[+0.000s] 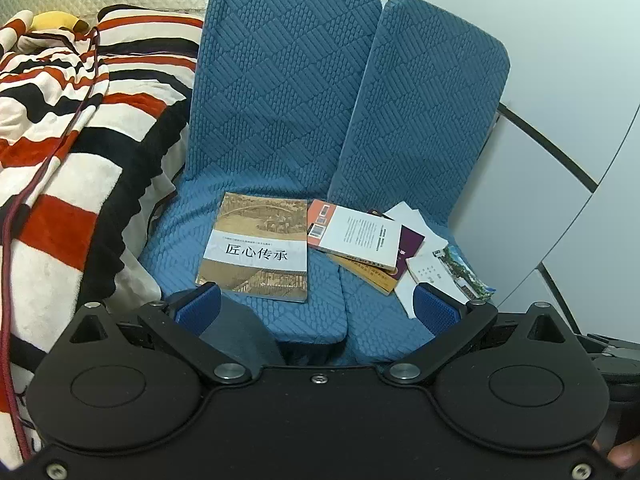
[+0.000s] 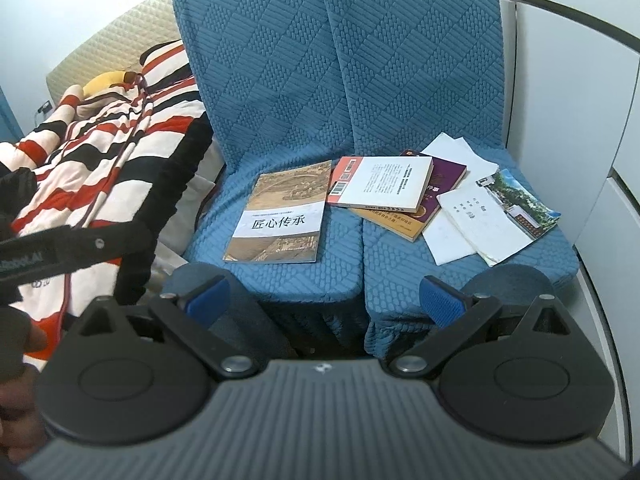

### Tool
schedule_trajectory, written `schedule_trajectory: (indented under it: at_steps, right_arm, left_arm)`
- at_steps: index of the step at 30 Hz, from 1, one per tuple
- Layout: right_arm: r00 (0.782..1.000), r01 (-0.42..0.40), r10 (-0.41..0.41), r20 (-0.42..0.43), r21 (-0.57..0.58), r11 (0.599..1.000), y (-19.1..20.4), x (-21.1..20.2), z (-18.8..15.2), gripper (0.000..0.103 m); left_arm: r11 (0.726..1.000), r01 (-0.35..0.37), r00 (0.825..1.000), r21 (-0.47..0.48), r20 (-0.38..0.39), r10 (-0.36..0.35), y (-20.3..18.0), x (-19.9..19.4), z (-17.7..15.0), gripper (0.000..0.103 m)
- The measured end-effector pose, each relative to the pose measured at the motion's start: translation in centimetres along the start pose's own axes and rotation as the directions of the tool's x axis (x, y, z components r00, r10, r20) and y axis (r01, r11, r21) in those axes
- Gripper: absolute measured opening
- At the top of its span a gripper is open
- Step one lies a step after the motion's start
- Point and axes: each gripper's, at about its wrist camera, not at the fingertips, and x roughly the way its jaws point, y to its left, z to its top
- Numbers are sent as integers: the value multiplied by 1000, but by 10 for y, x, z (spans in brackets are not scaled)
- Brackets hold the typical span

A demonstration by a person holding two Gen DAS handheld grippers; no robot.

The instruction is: Organize objects

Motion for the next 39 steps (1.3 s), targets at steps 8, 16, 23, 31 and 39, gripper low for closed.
schedule_trajectory:
  at_steps: [8, 16, 23, 31, 39]
  right_arm:
    - [1000, -4, 4, -4, -12, 1000, 0, 10, -7, 103]
    - [1000, 3, -3, -1, -8, 1000, -4, 10, -12, 103]
    - [1000, -6, 6, 1, -6, 1000, -5, 8, -12, 103]
    - [1000, -4, 4, 3, -1, 1000, -9, 8, -2, 103]
    - [999, -36, 36, 0, -3, 999, -8, 20, 22, 103]
  left_arm:
    - [1000, 9, 1000, -5, 5, -9, 6, 6, -9, 102]
    - [1000, 27, 1000, -11, -1, -27, 7, 7, -16, 102]
    - [999, 51, 999, -1, -1, -51, 0, 4, -13, 102]
    - [999, 48, 999, 19, -5, -48, -12, 9, 8, 102]
    - [1000, 29, 1000, 4, -6, -29, -14, 26, 38, 102]
